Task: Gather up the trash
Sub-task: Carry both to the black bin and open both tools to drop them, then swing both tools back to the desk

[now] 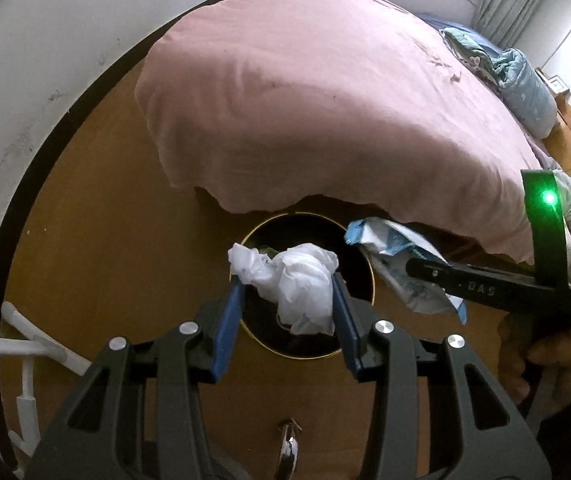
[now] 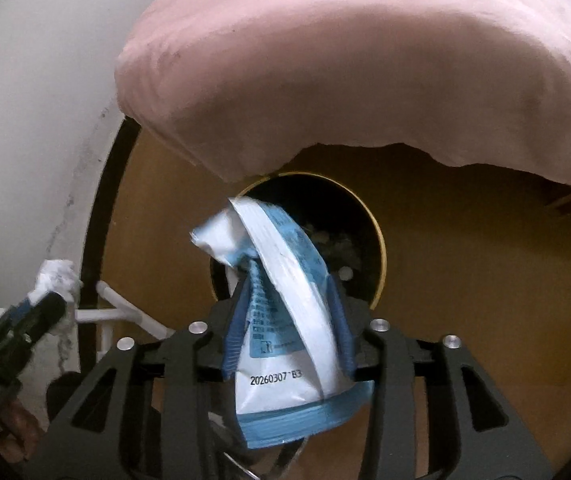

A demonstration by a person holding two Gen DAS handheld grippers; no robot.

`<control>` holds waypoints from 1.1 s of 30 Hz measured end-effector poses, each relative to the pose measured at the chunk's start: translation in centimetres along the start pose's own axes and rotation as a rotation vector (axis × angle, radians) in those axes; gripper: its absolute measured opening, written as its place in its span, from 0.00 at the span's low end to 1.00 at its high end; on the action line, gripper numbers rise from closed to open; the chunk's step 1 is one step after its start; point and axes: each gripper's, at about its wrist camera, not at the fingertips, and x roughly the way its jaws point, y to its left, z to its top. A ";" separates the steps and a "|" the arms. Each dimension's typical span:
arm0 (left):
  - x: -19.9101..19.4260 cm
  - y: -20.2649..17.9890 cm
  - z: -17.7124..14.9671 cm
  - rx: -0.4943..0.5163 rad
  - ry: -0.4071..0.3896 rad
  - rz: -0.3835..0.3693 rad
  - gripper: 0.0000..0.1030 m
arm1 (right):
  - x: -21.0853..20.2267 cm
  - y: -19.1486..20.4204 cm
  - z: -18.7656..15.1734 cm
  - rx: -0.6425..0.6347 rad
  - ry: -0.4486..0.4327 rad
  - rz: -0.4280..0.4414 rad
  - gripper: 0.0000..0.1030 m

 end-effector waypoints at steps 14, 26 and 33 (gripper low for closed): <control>0.3 -2.2 1.5 0.044 0.017 -0.038 0.43 | -3.2 -1.2 1.3 0.034 -0.083 0.037 0.62; -4.8 -3.9 2.5 0.114 -0.043 -0.048 0.81 | -9.5 0.1 1.5 0.009 -0.177 0.023 0.64; -17.7 -1.0 0.0 0.110 -0.213 0.110 0.93 | -15.0 9.0 0.2 -0.188 -0.253 0.052 0.75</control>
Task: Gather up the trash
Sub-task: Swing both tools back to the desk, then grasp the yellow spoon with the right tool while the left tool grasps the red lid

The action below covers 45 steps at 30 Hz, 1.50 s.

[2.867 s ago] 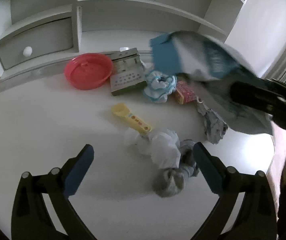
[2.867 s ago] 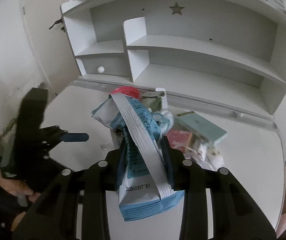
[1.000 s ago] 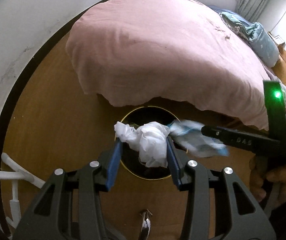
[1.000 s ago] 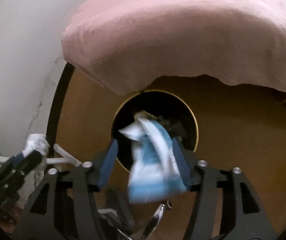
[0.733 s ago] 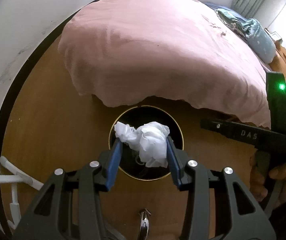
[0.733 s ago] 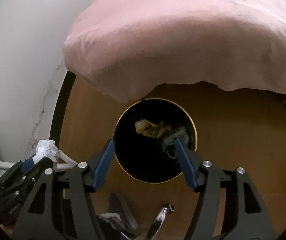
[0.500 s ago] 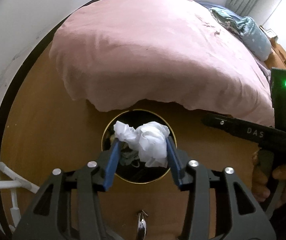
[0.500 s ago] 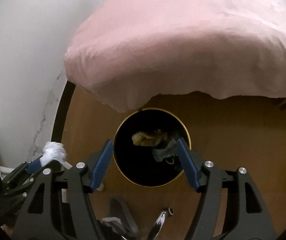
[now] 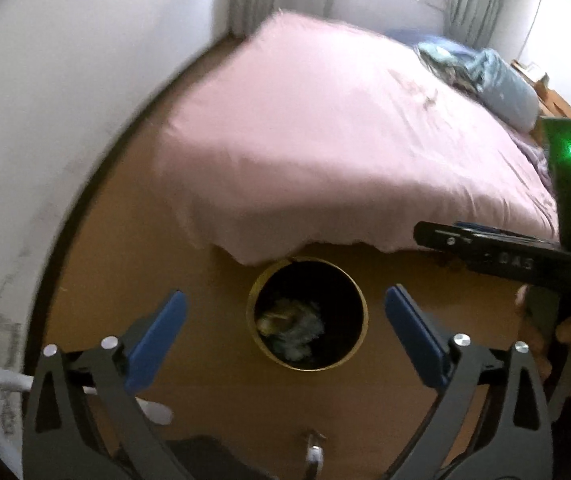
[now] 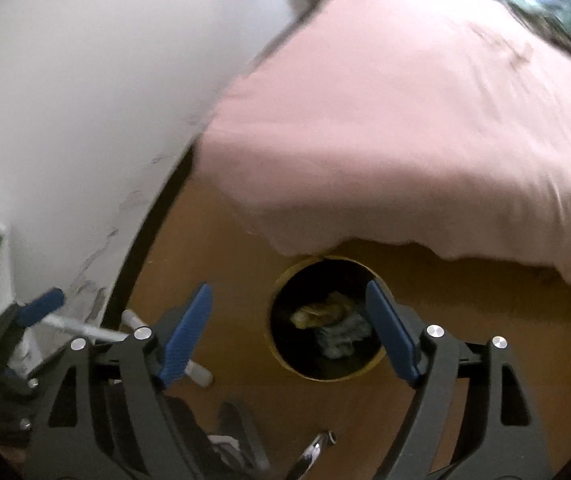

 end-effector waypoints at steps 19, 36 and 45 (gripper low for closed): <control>-37.3 28.0 -30.4 -0.787 -0.115 0.662 0.93 | -5.4 52.1 -14.4 -0.907 0.137 0.628 0.81; -42.8 34.0 -41.9 -1.024 -0.103 0.701 0.93 | -2.9 68.5 -31.1 -1.416 0.337 0.611 0.64; -40.9 41.3 -40.1 -1.005 -0.082 0.670 0.93 | -1.5 69.7 -34.1 -1.521 0.319 0.569 0.49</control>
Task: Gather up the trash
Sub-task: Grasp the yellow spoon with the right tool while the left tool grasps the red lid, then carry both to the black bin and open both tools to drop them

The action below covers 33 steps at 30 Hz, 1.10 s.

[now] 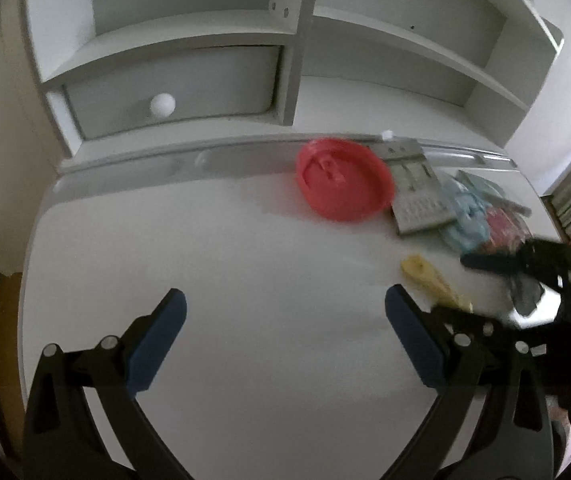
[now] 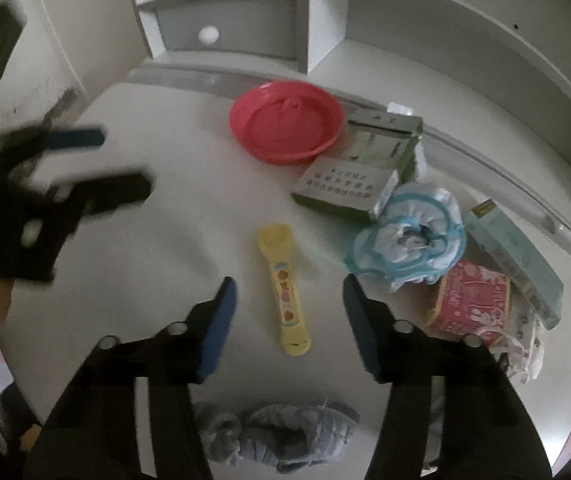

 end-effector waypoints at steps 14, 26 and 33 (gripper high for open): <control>7.1 -5.3 7.4 0.119 0.039 -0.001 0.93 | -6.8 -2.6 -2.7 0.058 -0.111 0.070 0.12; 9.1 -4.4 7.5 0.054 0.054 -0.016 0.79 | -9.3 -4.8 -5.5 0.120 -0.130 0.055 0.12; 5.3 -5.8 6.9 0.036 -0.006 -0.001 0.76 | -12.8 -9.1 -8.5 0.250 -0.205 0.007 0.12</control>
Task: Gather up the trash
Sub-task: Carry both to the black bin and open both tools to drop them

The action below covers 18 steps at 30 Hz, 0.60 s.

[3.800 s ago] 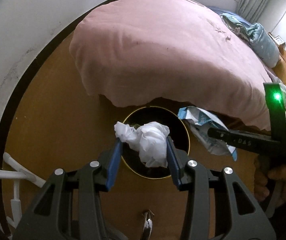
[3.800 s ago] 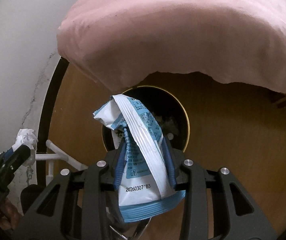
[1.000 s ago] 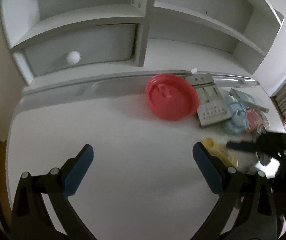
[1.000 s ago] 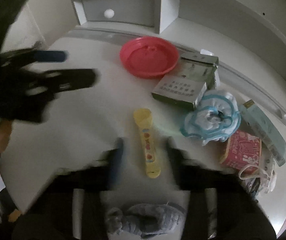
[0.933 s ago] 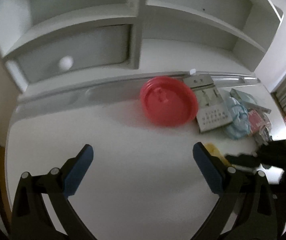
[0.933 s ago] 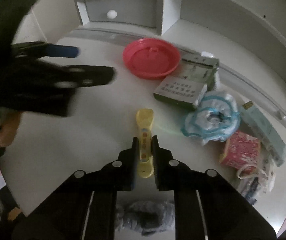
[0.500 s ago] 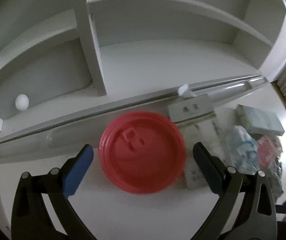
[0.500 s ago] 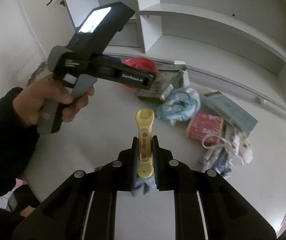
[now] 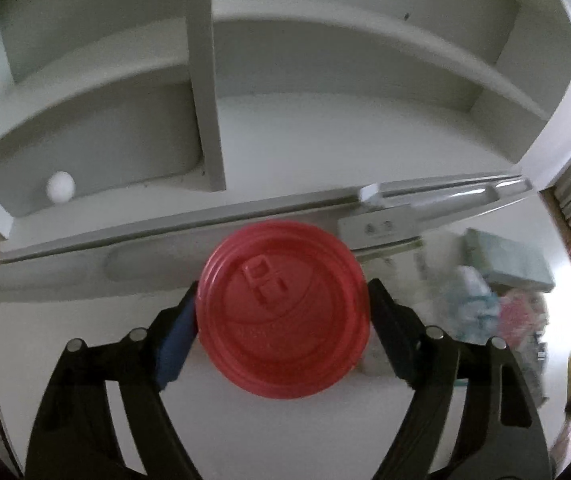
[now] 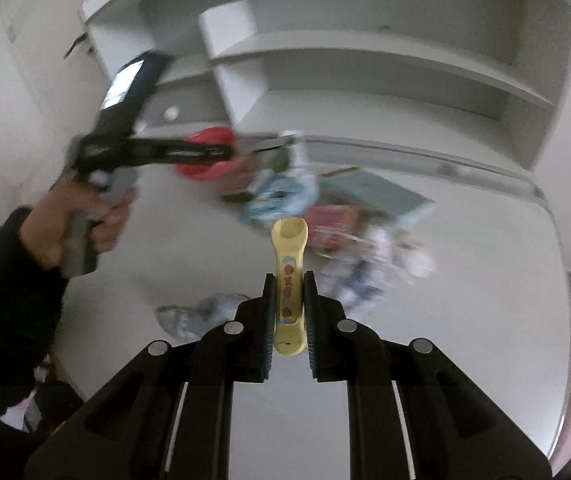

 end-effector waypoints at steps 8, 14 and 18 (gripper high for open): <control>-6.3 -13.8 -2.1 0.188 -0.098 -0.163 0.76 | -7.5 -11.9 -7.5 0.317 -0.109 -0.179 0.12; -7.5 -29.9 -6.5 0.424 -0.073 -0.385 0.76 | -15.0 -21.0 -18.8 0.588 -0.161 -0.379 0.12; -7.6 -41.0 -11.2 0.577 -0.027 -0.543 0.76 | -19.4 -25.9 -28.0 0.773 -0.157 -0.503 0.12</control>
